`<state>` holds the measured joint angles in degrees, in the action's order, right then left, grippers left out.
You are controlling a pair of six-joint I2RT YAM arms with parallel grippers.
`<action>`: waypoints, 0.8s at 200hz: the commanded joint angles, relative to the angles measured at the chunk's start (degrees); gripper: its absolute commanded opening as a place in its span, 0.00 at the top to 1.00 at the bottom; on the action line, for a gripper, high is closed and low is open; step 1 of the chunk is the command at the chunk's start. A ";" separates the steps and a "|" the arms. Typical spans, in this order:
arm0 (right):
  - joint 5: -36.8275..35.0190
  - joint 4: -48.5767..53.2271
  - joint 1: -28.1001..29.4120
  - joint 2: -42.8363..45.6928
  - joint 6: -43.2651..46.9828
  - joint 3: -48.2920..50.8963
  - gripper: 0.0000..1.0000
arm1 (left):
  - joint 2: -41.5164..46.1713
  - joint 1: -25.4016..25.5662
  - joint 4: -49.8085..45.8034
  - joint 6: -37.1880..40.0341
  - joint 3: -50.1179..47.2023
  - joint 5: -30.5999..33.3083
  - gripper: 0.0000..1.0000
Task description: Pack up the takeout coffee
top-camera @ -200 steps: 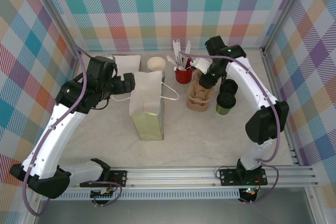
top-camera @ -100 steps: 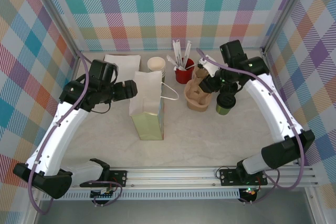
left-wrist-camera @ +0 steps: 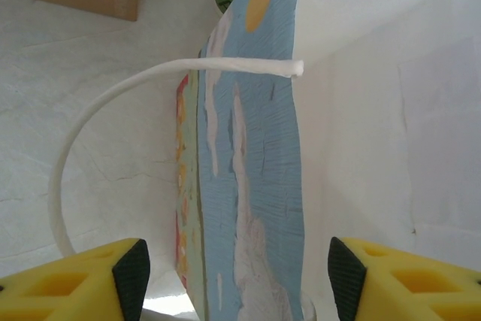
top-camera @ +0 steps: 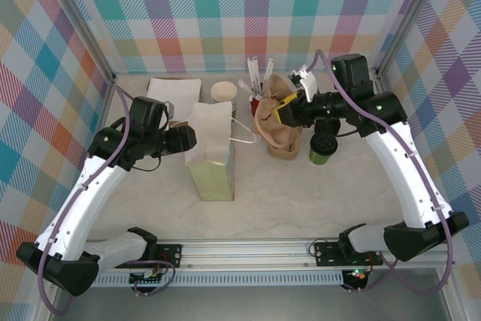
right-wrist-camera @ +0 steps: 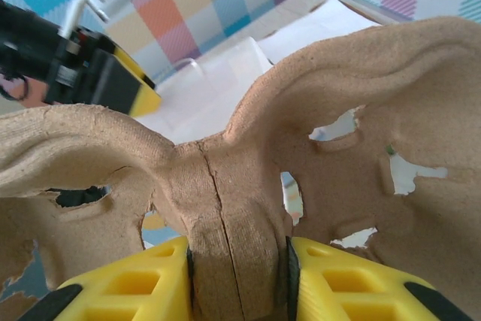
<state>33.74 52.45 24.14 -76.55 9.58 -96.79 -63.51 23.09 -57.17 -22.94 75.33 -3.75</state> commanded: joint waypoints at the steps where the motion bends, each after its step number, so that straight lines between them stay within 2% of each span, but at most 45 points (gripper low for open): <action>1: 4.19 -2.93 1.46 -1.13 -4.95 -1.82 0.66 | 0.41 -0.43 3.26 1.32 -1.12 -1.09 0.40; 36: 6.71 -7.21 3.19 -1.88 -9.63 -1.38 0.67 | 0.22 -0.42 3.81 4.24 -1.72 -0.27 0.56; 61: 8.81 -9.43 4.40 -3.32 -11.78 -1.99 0.67 | 0.68 -0.48 4.67 6.27 -2.11 -0.14 0.71; 107: 12.63 -10.88 7.41 -8.25 -14.87 -6.06 0.67 | 1.29 -0.46 8.01 10.04 -2.39 -3.35 0.96; 122: 13.83 -11.69 8.28 -9.62 -15.75 -6.97 0.67 | 1.36 -0.42 9.44 11.09 -2.45 -5.37 1.00; 160: 16.61 -14.53 8.47 -10.96 -18.71 -6.82 0.67 | 0.46 -0.44 13.09 12.67 -1.74 -11.51 1.00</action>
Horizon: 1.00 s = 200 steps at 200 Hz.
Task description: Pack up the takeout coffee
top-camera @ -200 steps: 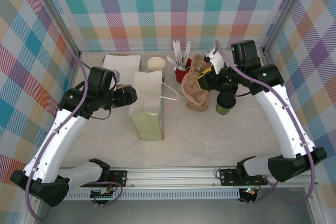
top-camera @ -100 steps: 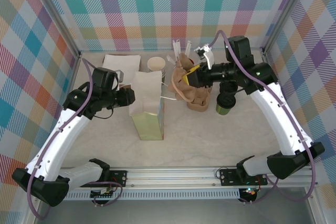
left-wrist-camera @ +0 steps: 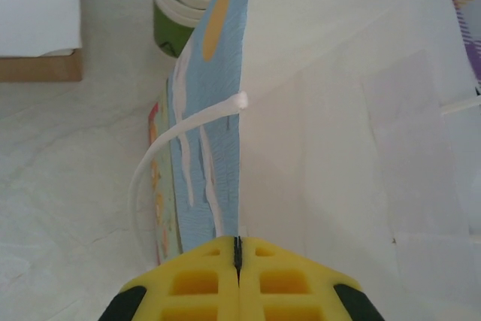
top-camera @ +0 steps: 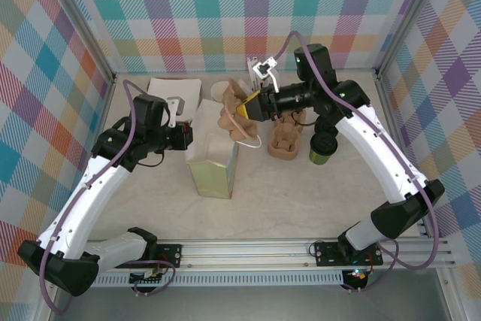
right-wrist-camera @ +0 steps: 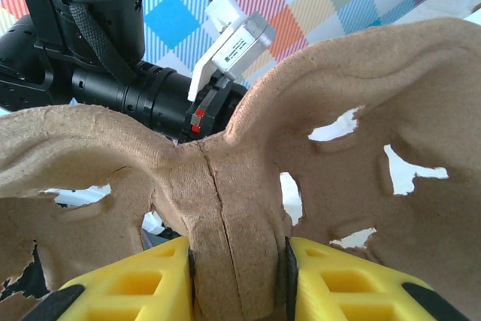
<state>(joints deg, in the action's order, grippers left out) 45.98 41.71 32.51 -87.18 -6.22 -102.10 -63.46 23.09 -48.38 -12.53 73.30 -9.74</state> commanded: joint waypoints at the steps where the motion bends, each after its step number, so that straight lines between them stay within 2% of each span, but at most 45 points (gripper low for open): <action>1: 4.42 -3.90 0.10 -0.35 -2.91 -1.47 0.67 | 0.34 -0.43 4.37 2.30 0.33 -5.67 1.00; 80: 6.27 -4.22 0.10 -0.27 -4.53 3.75 0.67 | -3.91 -0.33 7.92 1.07 1.42 -16.45 1.00; 126: 6.15 -2.78 0.10 -1.63 -3.51 6.82 0.67 | -4.83 0.26 8.83 0.60 1.14 -17.67 1.00; 200: 1.60 8.63 0.10 -5.83 3.67 3.49 0.67 | -5.63 1.50 9.08 0.55 0.41 -18.28 1.00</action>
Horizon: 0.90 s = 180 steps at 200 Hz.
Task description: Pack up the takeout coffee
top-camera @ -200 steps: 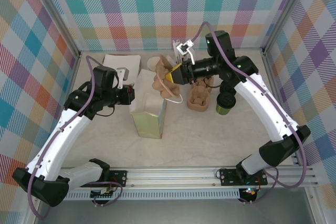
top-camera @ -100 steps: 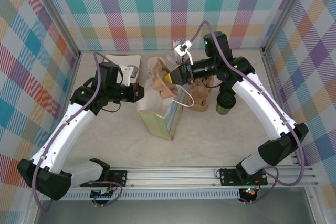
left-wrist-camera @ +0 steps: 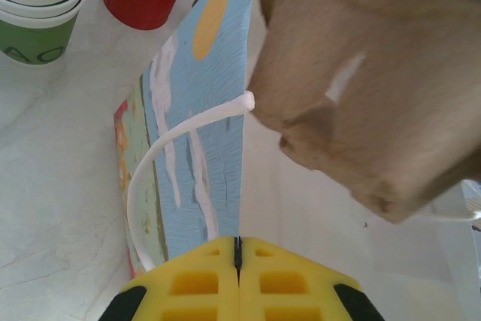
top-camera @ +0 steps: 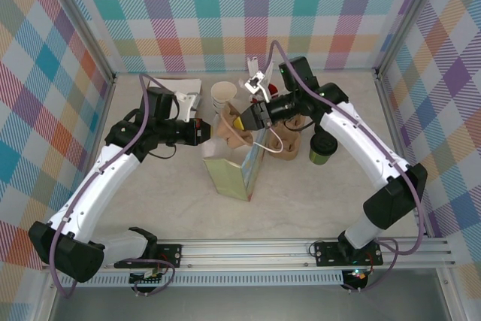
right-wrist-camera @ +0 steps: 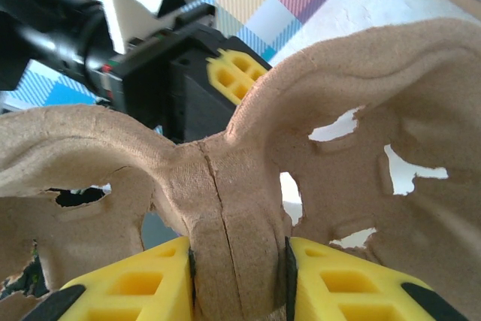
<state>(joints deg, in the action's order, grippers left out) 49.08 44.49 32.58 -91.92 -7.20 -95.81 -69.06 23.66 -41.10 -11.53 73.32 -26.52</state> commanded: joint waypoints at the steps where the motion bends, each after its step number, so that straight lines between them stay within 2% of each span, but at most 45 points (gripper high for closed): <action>1: -1.60 6.04 0.03 -1.16 4.78 -2.89 0.68 | -0.08 0.94 1.81 -0.44 0.31 -1.46 1.00; 37: -6.63 11.57 0.04 -2.99 7.98 -5.70 0.68 | -0.11 1.21 1.64 -0.42 0.20 -1.51 1.00; 180: -23.98 18.95 1.85 -5.33 12.28 -10.70 0.68 | -0.57 4.17 2.24 -2.02 -0.79 -3.70 1.00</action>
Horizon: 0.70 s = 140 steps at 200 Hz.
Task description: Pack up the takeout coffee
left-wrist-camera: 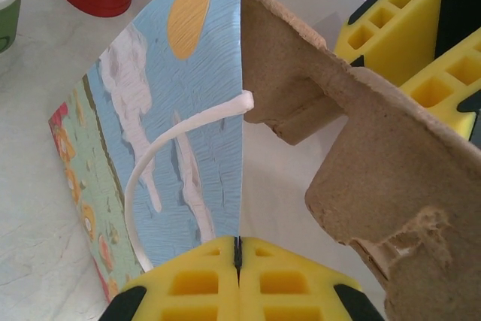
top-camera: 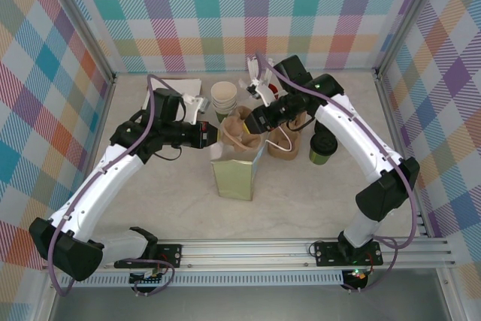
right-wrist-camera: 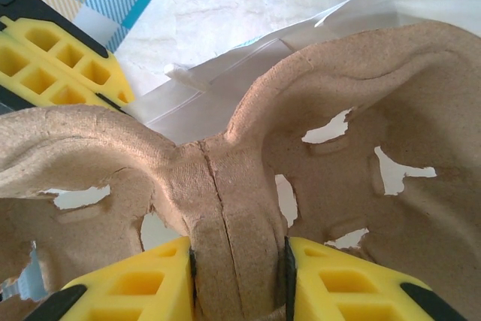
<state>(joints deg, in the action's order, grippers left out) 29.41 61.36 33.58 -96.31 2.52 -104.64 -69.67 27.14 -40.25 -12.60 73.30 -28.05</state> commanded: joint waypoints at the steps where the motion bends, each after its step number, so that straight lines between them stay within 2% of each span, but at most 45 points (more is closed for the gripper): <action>1: -4.47 2.13 0.86 -0.92 2.56 -1.92 0.68 | 0.01 0.76 1.40 -0.99 -0.78 -2.13 1.00; 33: -8.89 3.43 1.72 -1.59 4.59 -2.73 0.68 | 0.13 0.92 1.57 -1.71 -0.71 -2.37 1.00; 140: -16.25 6.63 4.26 -2.81 6.21 -2.76 0.69 | 0.14 1.39 1.67 -3.56 -1.33 -0.96 1.00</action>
<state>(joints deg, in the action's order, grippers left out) 16.62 65.87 37.39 -98.70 7.01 -105.62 -69.78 28.12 -39.00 -15.40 72.40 -28.86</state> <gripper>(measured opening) 0.319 0.041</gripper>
